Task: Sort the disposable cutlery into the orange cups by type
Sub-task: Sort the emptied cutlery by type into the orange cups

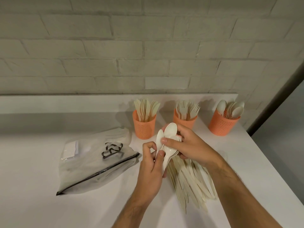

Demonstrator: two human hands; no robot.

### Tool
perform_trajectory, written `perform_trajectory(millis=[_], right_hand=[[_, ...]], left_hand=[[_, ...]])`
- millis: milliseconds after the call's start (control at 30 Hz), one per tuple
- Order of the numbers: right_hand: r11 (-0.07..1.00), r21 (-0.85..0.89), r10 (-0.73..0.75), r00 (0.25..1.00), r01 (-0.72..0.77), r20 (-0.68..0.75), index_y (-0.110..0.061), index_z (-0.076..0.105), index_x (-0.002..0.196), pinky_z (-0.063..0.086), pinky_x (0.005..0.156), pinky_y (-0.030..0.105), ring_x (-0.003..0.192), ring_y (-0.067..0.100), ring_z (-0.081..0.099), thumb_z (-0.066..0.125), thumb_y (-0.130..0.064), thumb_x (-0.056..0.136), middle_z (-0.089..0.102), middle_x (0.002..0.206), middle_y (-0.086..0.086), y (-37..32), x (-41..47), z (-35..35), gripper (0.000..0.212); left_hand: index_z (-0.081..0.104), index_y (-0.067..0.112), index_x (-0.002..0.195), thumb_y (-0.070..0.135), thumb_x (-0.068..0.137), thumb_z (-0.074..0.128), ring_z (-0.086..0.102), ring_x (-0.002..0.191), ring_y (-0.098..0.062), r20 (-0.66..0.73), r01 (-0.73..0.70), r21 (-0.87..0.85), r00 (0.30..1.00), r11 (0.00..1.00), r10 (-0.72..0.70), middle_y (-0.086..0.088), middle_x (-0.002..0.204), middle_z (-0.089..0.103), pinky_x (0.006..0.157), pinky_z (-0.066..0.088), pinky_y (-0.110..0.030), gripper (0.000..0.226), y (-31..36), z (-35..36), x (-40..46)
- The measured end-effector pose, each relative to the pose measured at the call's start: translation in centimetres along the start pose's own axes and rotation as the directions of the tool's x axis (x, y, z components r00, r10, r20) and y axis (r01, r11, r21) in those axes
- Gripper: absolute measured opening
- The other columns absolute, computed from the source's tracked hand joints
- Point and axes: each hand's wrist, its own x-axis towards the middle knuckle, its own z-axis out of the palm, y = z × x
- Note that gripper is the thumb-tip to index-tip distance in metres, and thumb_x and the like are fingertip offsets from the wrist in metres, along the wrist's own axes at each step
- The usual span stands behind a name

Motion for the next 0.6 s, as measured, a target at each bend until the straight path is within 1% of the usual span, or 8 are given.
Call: perform_trajectory(millis=[67, 133, 200, 333, 367, 467, 533, 600], right_hand=[[0.997, 0.006, -0.073, 0.996, 0.073, -0.05, -0.037, 0.057, 0.121, 0.047, 0.053, 0.026, 0.069, 0.01, 0.059, 0.07, -0.025, 0.093, 0.064, 0.088, -0.008, 0.24, 0.11, 0.19, 0.034], [0.987, -0.046, -0.154, 0.985, 0.151, -0.073, -0.042, 0.049, 0.129, 0.057, 0.07, 0.032, 0.087, 0.017, 0.065, 0.069, -0.022, 0.094, 0.065, 0.096, -0.007, 0.53, 0.16, 0.25, 0.045], [0.979, -0.125, -0.172, 0.981, 0.16, -0.089, -0.041, 0.053, 0.124, 0.055, 0.077, 0.034, 0.088, 0.014, 0.065, 0.068, -0.024, 0.095, 0.066, 0.093, -0.01, 0.59, 0.17, 0.28, 0.037], [0.974, -0.199, -0.142, 0.976, 0.108, -0.164, -0.039, 0.065, 0.106, 0.052, 0.074, 0.039, 0.081, 0.015, 0.062, 0.064, -0.028, 0.096, 0.069, 0.09, -0.015, 1.06, 0.56, 0.43, 0.014], [0.97, -0.22, -0.144, 0.969, 0.099, -0.199, -0.036, 0.067, 0.102, 0.051, 0.069, 0.041, 0.074, 0.018, 0.06, 0.062, -0.028, 0.097, 0.068, 0.086, -0.014, 1.1, 0.63, 0.46, 0.01], [0.969, -0.238, -0.138, 0.952, 0.072, -0.273, -0.025, 0.072, 0.096, 0.046, 0.05, 0.037, 0.05, 0.019, 0.05, 0.055, -0.028, 0.101, 0.063, 0.068, 0.004, 0.84, 0.67, 0.41, 0.018], [0.981, -0.189, -0.092, 0.955, 0.038, -0.283, -0.02, 0.073, 0.095, 0.043, 0.045, 0.026, 0.048, 0.016, 0.051, 0.051, -0.036, 0.103, 0.056, 0.057, 0.004, 0.42, 0.56, 0.43, 0.029], [0.99, -0.137, -0.022, 0.964, -0.015, -0.264, -0.02, 0.073, 0.095, 0.042, 0.044, 0.022, 0.049, 0.016, 0.054, 0.044, -0.048, 0.102, 0.055, 0.053, 0.0, 0.11, 0.41, 0.43, 0.041]], left_hand=[[0.042, 0.033, 0.103, 0.023, 0.104, 0.04, 0.057, 0.067, -0.019, -0.016, 0.006, -0.012, 1.0, 1.0, -0.006, -0.013, 0.082, 0.065, 0.058, 0.048, -0.032, 0.011, -0.01, 0.05, -0.01], [0.046, 0.034, 0.112, 0.025, 0.104, 0.039, 0.057, 0.063, -0.019, -0.024, -0.006, 0.008, 1.0, 1.0, 0.007, -0.01, 0.083, 0.063, 0.057, 0.049, -0.029, 0.013, -0.12, 0.03, 0.03], [0.047, 0.033, 0.119, 0.025, 0.105, 0.038, 0.063, 0.064, -0.021, -0.025, -0.025, 0.062, 0.999, 0.998, 0.026, -0.009, 0.09, 0.065, 0.058, 0.052, -0.027, 0.019, -0.13, -0.04, 0.1], [0.046, 0.04, 0.115, 0.022, 0.105, 0.036, 0.068, 0.074, -0.018, -0.046, -0.081, 0.161, 0.995, 0.984, 0.09, 0.015, 0.093, 0.065, 0.058, 0.053, -0.022, 0.023, 0.3, -0.15, -0.01], [0.046, 0.041, 0.113, 0.023, 0.105, 0.036, 0.068, 0.075, -0.017, -0.041, -0.102, 0.209, 0.993, 0.973, 0.113, 0.017, 0.093, 0.064, 0.059, 0.053, -0.022, 0.022, 0.22, -0.15, -0.03], [0.046, 0.041, 0.11, 0.034, 0.103, 0.035, 0.065, 0.071, -0.014, -0.004, -0.155, 0.372, 0.986, 0.915, 0.168, 0.009, 0.086, 0.063, 0.06, 0.052, -0.029, 0.015, -0.08, -0.11, -0.24], [0.044, 0.038, 0.109, 0.042, 0.101, 0.032, 0.058, 0.067, -0.012, 0.032, -0.193, 0.469, 0.979, 0.862, 0.202, 0.007, 0.077, 0.059, 0.059, 0.049, -0.033, 0.015, -0.13, -0.04, -0.29], [0.041, 0.034, 0.116, 0.044, 0.101, 0.032, 0.055, 0.073, -0.009, 0.063, -0.224, 0.579, 0.971, 0.784, 0.231, 0.011, 0.081, 0.057, 0.064, 0.048, -0.034, 0.021, -0.08, 0.12, -0.33]])
